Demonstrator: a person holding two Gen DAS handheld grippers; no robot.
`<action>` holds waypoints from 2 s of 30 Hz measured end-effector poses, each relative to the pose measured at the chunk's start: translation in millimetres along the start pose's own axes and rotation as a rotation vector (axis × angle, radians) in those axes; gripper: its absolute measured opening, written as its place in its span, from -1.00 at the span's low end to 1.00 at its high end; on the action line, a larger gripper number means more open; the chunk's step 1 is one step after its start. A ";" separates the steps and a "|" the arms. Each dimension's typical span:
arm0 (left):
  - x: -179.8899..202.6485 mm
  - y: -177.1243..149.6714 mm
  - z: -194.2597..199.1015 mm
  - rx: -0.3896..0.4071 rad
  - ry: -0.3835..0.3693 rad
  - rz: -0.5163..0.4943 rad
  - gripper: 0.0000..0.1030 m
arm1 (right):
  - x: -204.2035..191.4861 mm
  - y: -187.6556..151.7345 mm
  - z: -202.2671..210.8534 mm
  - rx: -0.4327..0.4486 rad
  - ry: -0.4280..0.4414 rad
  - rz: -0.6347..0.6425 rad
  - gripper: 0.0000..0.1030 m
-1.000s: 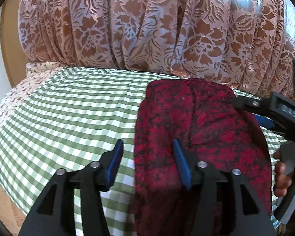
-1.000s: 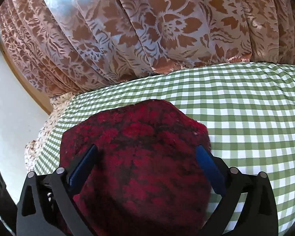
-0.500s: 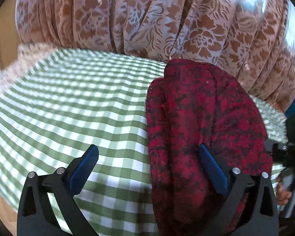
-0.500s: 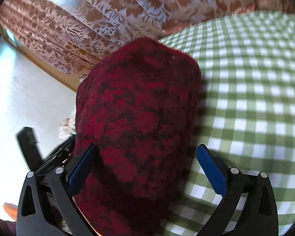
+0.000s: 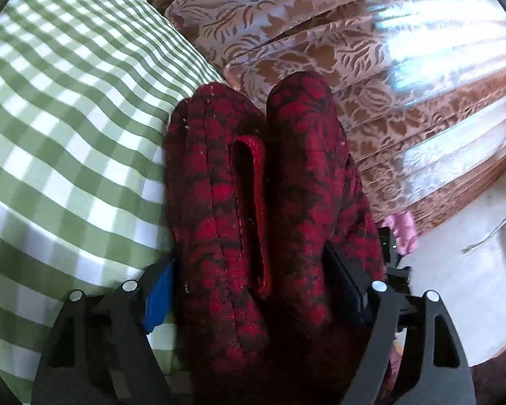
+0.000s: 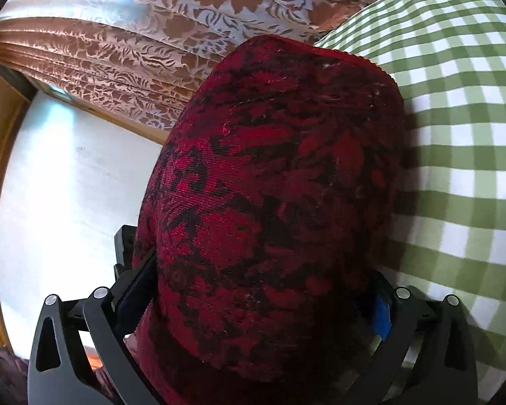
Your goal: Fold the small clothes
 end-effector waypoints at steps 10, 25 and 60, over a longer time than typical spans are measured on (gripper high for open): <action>47.3 26.4 62.0 0.135 -0.158 -0.028 0.27 | -72.9 23.9 3.0 -0.050 0.058 0.174 0.63; -56.4 114.8 65.8 0.100 0.391 -0.002 0.27 | -57.2 128.3 -125.7 -0.264 -0.005 0.214 0.77; -1.7 78.7 132.3 0.414 0.975 -0.133 0.89 | -111.9 100.7 -82.5 0.181 -0.755 0.569 0.93</action>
Point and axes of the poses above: each gripper's, at about its wrist camera, not at the fingertips, and z roughly against the way its jaws point, x to its right, y to its top, the point moved 10 cm from there along -z, roughly the way its jaws point, and after that the axes turned 3 degrees about -x, right-handed, at the moved point
